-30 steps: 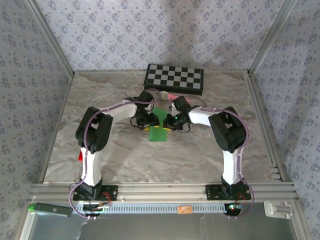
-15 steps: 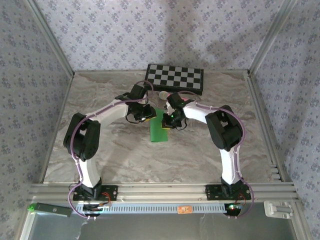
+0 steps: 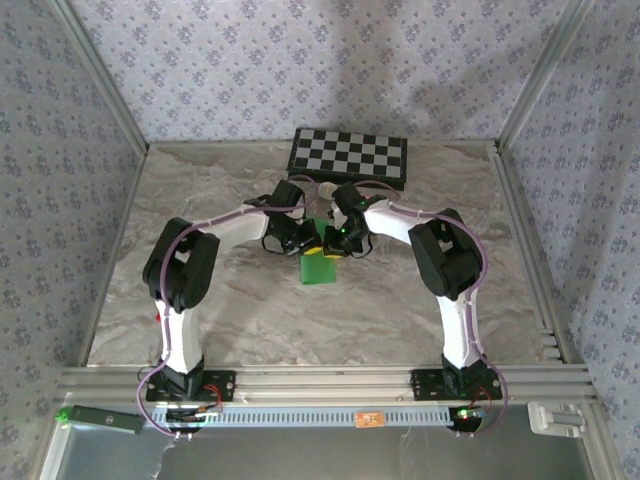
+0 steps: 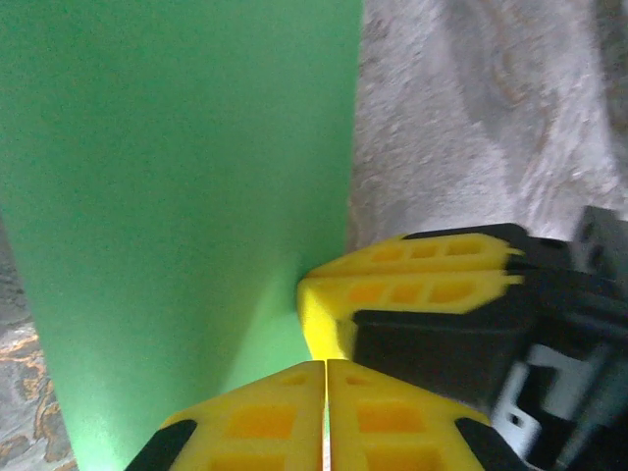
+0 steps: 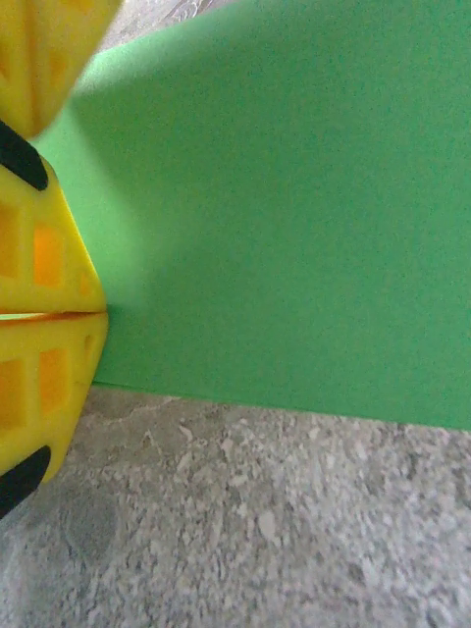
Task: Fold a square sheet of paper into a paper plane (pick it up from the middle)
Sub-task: First fold in half a square sheet of paper at the center of the table.
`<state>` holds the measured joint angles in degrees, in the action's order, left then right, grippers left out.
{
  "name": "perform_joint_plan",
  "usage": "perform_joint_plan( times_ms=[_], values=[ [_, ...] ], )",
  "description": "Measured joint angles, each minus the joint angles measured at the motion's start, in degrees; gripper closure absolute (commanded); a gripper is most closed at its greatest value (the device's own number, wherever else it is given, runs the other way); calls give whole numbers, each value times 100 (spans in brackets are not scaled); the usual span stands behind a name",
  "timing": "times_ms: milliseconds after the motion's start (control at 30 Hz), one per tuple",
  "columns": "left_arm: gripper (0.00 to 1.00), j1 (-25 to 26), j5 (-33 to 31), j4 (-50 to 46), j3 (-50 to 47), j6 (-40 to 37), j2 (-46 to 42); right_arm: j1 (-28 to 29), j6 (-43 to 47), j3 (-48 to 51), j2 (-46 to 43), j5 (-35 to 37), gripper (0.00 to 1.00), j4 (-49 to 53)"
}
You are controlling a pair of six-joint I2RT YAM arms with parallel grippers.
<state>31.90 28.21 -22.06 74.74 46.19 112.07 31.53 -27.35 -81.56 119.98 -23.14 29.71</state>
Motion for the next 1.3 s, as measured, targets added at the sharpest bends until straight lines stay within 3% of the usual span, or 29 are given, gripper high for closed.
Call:
perform_joint_plan(
  times_ms=[733,1300],
  values=[
    [94,-57,-216,-363,87,-293,356,37,-2,-203,109,144,90,295],
    [94,-645,203,-39,-654,-872,15,142,94,-286,199,522,90,466]
  ],
)
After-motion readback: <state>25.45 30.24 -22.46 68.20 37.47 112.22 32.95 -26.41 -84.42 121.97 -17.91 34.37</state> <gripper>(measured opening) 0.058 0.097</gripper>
